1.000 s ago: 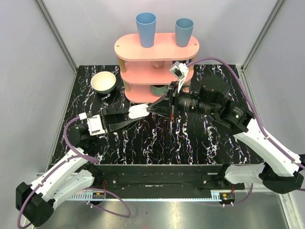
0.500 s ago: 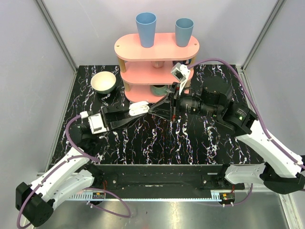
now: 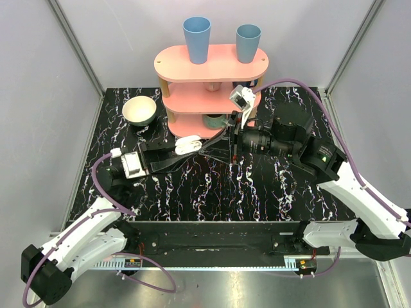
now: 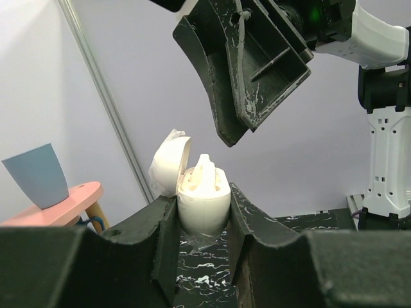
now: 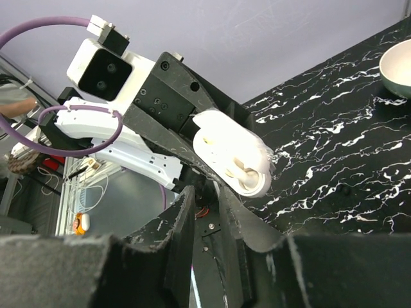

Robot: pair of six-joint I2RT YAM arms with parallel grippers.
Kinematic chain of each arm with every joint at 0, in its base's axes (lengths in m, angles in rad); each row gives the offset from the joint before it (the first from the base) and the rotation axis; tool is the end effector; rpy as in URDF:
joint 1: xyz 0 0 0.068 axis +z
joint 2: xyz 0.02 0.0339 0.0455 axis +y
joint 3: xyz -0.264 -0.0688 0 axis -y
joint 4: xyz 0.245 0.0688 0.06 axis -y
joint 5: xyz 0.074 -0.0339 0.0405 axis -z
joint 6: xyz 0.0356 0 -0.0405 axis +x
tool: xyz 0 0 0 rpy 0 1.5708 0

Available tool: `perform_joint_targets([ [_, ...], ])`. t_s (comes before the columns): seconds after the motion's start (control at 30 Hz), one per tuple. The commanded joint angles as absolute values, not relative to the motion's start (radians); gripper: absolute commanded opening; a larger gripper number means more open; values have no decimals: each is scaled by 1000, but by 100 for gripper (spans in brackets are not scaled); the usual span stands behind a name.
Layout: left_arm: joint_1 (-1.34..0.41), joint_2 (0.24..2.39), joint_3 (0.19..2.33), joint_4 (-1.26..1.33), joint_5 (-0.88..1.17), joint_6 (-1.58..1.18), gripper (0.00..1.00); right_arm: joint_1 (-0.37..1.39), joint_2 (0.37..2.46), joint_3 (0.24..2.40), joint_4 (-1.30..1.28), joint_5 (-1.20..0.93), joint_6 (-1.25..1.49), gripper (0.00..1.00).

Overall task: Insert the wireless bluetooth earbuds into the charging case
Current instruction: Adjust the earbuds in the charging case.

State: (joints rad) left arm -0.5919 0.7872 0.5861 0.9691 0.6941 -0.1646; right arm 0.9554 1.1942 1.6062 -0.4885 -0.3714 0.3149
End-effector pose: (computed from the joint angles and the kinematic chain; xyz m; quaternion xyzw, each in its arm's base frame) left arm 0.1189 -0.1074 0.3808 0.3839 0.2927 -0.4432 0.7554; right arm 0.1224 0.1955 0.5039 -0.3461 0.6449 0.5053 0.4573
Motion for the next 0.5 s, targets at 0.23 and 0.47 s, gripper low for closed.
perform_joint_targets([
  [0.23, -592, 802, 614, 976, 690, -158, 0, 974, 1259, 1641, -361, -472, 345, 28],
  [0.47, -594, 805, 617, 986, 721, -170, 0, 976, 1281, 1654, -394, -416, 308, 28],
])
